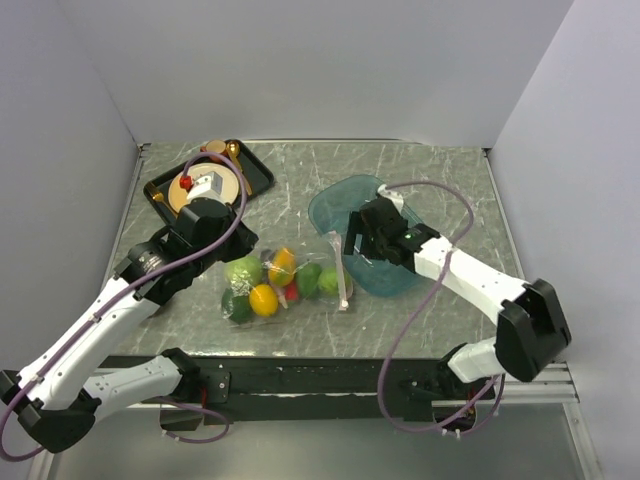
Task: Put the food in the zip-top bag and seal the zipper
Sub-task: Adjust the zipper food storage bag at the center of the board.
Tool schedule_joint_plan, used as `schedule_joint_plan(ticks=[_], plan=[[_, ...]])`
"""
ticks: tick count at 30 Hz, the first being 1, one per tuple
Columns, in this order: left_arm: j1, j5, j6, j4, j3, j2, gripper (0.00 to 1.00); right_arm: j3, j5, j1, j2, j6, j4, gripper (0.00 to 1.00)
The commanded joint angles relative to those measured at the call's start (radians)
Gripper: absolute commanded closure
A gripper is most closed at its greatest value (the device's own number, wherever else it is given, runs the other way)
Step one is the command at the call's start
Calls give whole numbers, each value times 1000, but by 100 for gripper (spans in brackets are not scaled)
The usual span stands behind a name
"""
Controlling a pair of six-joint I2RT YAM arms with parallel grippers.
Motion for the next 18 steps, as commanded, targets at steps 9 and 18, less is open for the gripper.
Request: schedule_joint_plan(ticks=[9, 18], plan=[[3, 19, -7, 34, -20, -13, 84, -119, -162, -7, -251, 82, 74, 0], [3, 71, 17, 69, -10, 34, 81, -201, -313, -4, -309, 129, 233, 1]])
